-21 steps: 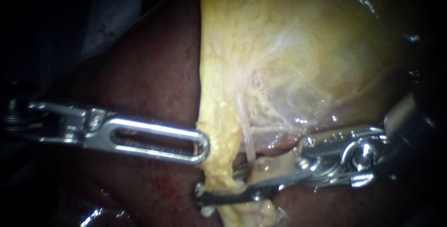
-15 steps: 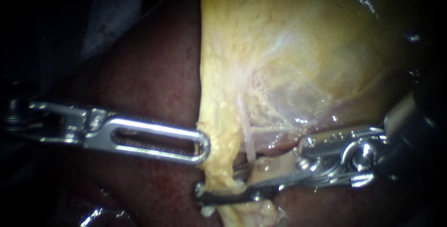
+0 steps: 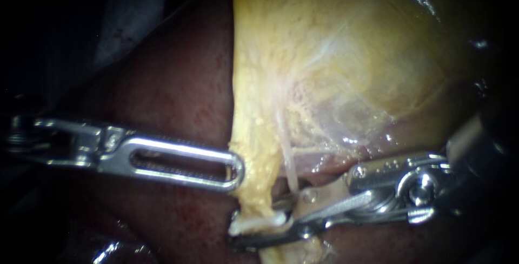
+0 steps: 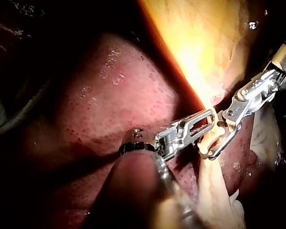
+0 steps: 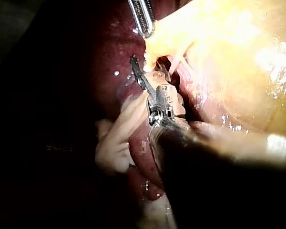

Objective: Going back second clip left tube

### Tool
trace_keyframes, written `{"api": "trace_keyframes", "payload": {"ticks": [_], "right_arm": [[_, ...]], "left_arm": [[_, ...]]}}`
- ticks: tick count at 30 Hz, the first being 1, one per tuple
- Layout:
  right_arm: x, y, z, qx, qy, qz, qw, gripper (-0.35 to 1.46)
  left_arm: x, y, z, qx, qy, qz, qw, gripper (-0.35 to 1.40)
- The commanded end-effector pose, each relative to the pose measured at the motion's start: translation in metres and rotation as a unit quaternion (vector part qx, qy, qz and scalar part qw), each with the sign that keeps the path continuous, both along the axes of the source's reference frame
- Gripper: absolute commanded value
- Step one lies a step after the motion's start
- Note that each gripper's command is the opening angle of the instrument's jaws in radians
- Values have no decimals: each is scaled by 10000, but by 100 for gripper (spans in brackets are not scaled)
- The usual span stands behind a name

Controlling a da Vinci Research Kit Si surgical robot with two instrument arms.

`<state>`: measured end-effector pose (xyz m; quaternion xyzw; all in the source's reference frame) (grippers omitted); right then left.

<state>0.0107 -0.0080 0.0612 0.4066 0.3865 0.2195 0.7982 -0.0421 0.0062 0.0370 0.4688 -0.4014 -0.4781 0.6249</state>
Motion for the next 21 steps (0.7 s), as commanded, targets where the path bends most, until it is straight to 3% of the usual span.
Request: {"api": "trace_keyframes", "payload": {"ticks": [1,12,21], "right_arm": [[0,1,1,-42,19,-11,10000,43],[-6,9,-6,-128,47,28,9999,47],[-43,40,-38,-289,78,175,9994,47]], "left_arm": [[0,0,0,-1,1,0,10000,-35],[1,1,1,-1,0,4,10000,-35],[2,3,11,-18,5,9,10000,-35]]}}
